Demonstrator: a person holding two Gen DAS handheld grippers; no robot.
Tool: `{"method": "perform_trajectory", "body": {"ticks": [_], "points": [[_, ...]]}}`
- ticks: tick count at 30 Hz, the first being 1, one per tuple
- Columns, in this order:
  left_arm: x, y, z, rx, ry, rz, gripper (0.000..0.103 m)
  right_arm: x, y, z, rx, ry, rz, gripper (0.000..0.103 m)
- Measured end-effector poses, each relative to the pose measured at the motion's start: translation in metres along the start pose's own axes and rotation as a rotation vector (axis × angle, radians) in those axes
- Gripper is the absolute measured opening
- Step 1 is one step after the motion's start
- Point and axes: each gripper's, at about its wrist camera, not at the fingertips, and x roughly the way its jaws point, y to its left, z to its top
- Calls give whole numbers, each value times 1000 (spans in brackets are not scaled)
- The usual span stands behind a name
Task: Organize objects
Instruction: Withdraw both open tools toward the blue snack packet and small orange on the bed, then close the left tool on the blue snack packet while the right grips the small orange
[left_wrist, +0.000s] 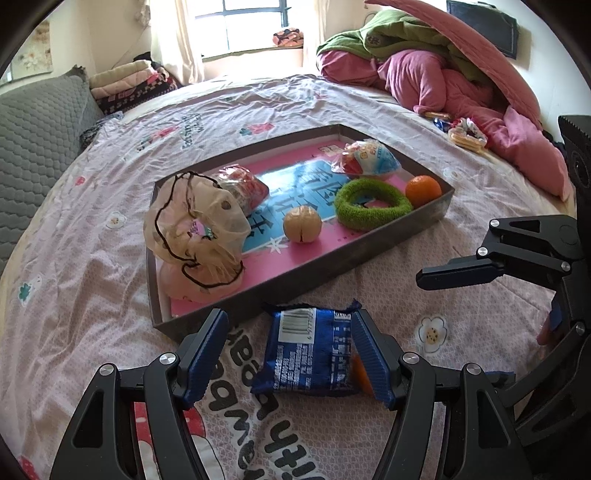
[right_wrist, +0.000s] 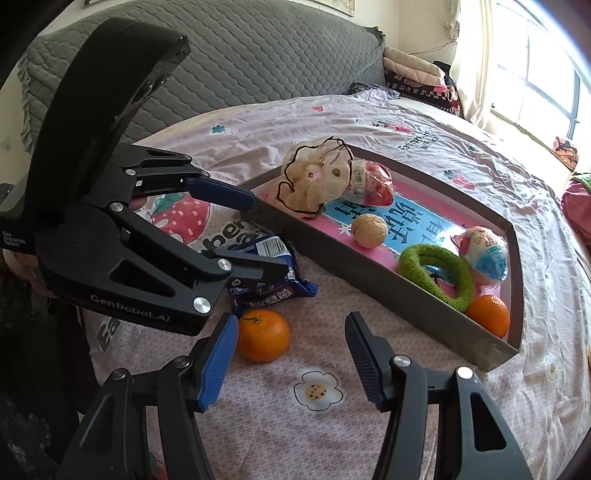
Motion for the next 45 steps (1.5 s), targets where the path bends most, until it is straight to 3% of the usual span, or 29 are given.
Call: {"method": "perform_trajectory", "body": {"ticks": [12,29,40,45], "points": [[6,1,-7,0,35,-21,71,12,10,-3,-14,36,44,60],[26,0,-8,-13,110,-8,71,38,9,-3,-11,57,43,60],[36,4,-9,-46,145,-19,72,47,15,-2,-55,70,41,38],[38,4,-9,-58,150,-24,71,47,11,-2,-29,78,57,37]]}}
